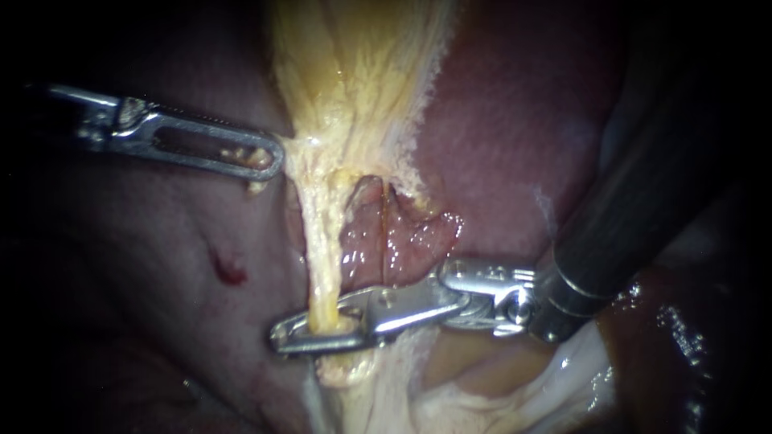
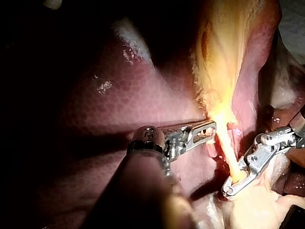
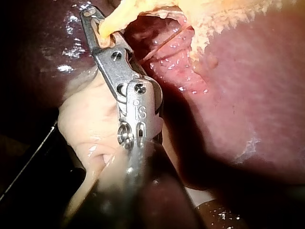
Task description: Clipping second clip left tube
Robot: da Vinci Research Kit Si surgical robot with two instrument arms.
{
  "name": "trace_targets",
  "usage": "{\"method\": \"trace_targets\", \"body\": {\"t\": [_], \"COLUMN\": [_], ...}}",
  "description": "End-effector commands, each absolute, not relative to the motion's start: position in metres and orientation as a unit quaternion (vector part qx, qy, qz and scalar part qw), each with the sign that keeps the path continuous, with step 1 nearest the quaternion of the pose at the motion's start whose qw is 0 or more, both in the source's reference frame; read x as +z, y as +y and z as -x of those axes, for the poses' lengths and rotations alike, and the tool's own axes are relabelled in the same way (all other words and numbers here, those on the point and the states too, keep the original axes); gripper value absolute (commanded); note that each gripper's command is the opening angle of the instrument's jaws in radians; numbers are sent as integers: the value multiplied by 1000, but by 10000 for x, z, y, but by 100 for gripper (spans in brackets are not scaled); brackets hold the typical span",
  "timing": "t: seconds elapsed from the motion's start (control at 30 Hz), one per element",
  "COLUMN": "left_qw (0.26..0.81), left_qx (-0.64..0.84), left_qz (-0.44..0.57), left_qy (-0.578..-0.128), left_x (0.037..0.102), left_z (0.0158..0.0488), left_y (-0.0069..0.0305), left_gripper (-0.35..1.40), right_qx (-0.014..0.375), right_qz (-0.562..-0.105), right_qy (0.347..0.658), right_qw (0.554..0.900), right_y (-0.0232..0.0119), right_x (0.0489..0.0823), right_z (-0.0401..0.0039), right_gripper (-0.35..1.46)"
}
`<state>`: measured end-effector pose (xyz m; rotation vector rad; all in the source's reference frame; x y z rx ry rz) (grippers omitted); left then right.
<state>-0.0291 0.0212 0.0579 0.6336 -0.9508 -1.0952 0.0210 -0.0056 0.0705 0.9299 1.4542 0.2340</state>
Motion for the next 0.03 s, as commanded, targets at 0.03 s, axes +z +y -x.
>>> {"method": "trace_targets", "body": {"t": [0.03], "left_qw": [703], "left_qx": [-492], "left_qz": [-285], "left_qy": [-427], "left_x": [579], "left_z": [292], "left_y": [212], "left_gripper": [-35], "right_qx": [103], "right_qz": [-408], "right_qy": [639], "right_qw": [644], "right_y": [-56], "right_x": [705], "right_z": [-211], "right_gripper": [-35]}}
